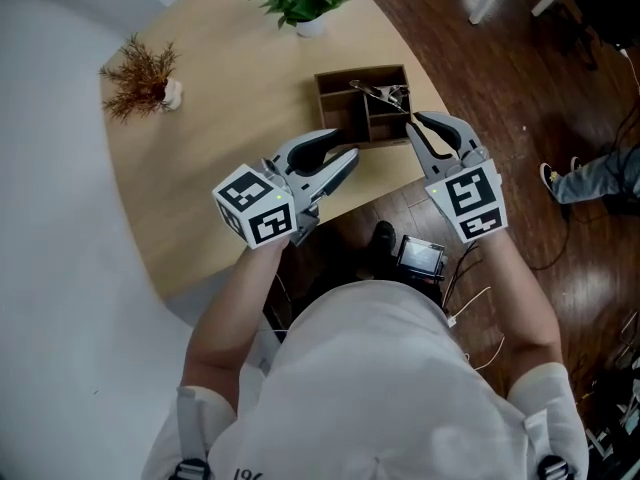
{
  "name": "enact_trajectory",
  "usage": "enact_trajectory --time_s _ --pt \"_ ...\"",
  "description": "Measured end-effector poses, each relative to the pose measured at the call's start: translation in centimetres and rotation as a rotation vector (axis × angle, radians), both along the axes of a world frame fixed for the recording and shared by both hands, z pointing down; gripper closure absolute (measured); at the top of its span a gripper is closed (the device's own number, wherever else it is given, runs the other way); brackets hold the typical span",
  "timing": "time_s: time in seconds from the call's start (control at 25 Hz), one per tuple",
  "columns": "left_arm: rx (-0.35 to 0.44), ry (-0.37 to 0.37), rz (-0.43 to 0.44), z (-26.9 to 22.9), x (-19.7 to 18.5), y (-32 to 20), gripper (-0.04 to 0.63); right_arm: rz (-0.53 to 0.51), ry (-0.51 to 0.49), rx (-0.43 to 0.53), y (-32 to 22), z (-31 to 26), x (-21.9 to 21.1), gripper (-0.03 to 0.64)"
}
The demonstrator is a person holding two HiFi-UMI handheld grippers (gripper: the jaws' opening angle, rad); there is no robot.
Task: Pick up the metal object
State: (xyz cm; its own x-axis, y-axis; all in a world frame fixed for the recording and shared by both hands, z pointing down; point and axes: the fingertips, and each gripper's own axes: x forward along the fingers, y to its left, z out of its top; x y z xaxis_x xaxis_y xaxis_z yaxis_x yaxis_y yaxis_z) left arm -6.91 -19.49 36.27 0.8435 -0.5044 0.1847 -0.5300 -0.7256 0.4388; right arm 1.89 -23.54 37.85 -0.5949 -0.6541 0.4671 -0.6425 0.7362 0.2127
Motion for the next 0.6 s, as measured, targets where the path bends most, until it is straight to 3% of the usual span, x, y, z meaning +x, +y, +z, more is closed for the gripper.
enact_trajectory --time_s 0.6 --pt "-0.169 -0.062 -0.003 7.6 0.1 -5.0 0.469 -0.055 0.157 -0.094 -3.9 6.7 -1.4 0.592"
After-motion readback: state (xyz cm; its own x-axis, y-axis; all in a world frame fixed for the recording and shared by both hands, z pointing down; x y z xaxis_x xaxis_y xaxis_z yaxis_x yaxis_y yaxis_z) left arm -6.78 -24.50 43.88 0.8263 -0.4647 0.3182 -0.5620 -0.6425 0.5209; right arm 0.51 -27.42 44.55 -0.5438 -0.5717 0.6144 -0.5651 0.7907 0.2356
